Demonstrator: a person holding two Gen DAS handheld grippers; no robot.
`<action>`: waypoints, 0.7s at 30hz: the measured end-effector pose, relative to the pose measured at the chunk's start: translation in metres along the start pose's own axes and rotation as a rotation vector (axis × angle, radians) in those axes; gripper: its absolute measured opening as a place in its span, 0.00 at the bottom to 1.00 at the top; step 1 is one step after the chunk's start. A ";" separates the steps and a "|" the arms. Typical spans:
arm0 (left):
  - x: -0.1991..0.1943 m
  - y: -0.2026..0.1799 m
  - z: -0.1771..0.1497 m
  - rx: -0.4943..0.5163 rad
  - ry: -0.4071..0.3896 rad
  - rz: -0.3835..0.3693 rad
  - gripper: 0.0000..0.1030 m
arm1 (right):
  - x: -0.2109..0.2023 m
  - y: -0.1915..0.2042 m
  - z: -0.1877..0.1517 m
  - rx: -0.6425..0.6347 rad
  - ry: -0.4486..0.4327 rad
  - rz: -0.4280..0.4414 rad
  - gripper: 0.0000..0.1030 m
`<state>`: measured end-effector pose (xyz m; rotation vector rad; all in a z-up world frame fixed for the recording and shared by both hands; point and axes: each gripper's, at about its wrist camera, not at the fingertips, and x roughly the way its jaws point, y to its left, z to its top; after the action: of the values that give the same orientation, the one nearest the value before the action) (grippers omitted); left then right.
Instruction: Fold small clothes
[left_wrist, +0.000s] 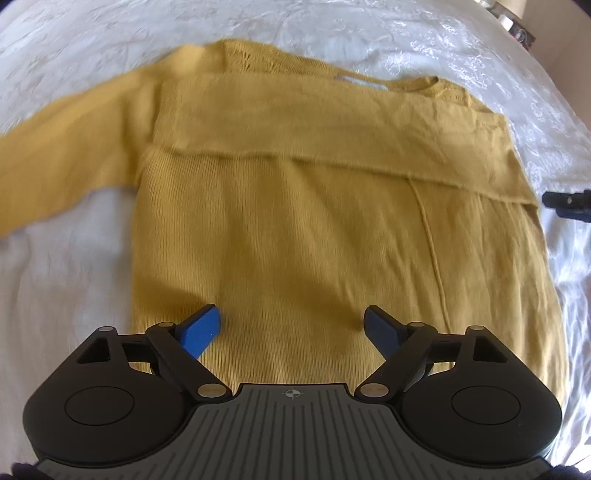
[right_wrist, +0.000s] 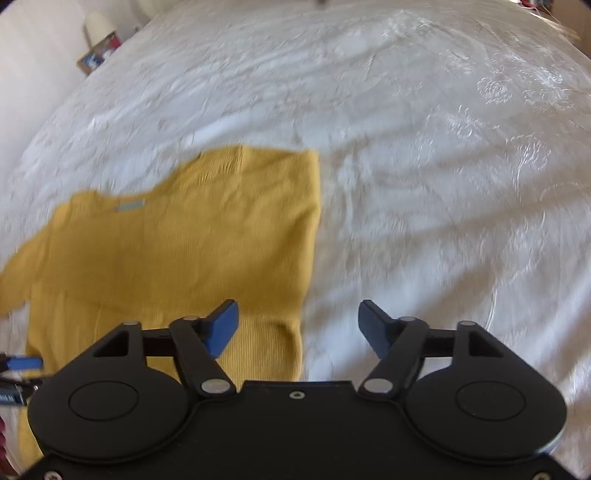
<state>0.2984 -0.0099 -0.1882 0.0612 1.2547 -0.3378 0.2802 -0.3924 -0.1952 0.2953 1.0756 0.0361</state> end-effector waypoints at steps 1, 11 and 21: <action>-0.001 -0.001 -0.005 -0.002 0.008 0.002 0.86 | 0.005 -0.002 -0.003 0.005 0.015 0.000 0.73; -0.011 0.000 -0.052 -0.042 0.037 0.039 0.94 | 0.033 -0.012 0.000 -0.002 0.063 -0.171 0.74; -0.023 0.005 -0.084 -0.056 0.045 0.078 0.94 | -0.024 0.017 -0.070 -0.078 0.067 0.022 0.80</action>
<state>0.2159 0.0188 -0.1934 0.0701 1.3024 -0.2345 0.2098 -0.3648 -0.2005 0.2366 1.1347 0.1079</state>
